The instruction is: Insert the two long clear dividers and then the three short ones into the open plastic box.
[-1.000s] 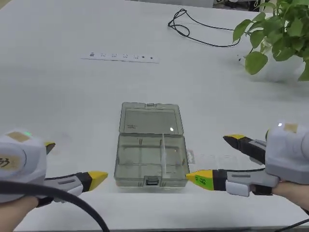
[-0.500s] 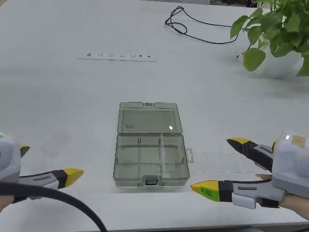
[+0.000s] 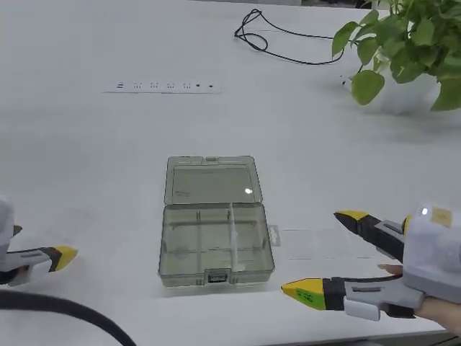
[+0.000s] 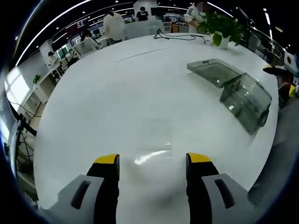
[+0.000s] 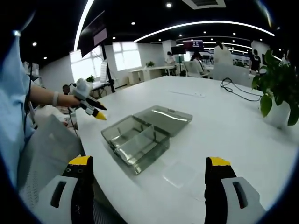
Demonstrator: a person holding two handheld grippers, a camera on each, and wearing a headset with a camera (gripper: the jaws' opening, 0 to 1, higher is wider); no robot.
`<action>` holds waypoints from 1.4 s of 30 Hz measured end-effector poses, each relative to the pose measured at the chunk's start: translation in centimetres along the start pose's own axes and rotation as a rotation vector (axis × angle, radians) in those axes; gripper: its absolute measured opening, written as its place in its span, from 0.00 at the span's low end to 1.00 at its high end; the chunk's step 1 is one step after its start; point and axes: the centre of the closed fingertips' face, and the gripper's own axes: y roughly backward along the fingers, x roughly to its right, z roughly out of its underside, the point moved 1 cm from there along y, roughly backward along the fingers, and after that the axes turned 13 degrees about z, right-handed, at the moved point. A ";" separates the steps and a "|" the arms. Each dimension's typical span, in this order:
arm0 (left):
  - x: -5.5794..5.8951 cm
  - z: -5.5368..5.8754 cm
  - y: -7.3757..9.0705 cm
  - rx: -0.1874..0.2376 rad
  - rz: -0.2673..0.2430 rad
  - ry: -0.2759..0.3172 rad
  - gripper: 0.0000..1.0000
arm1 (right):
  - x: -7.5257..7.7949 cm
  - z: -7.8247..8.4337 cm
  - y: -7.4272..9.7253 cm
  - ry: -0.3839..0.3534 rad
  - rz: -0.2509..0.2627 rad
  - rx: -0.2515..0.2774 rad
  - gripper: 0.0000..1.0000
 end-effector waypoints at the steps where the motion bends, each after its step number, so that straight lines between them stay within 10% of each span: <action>1: -0.1 0.1 -0.1 -0.014 -0.001 -0.003 0.56 | 0.0 0.0 0.0 -0.003 0.000 -0.001 1.00; 42: -0.2 0.5 -1.4 -0.030 0.006 0.165 0.32 | 2.6 -3.0 -1.8 -0.102 -0.048 0.111 0.99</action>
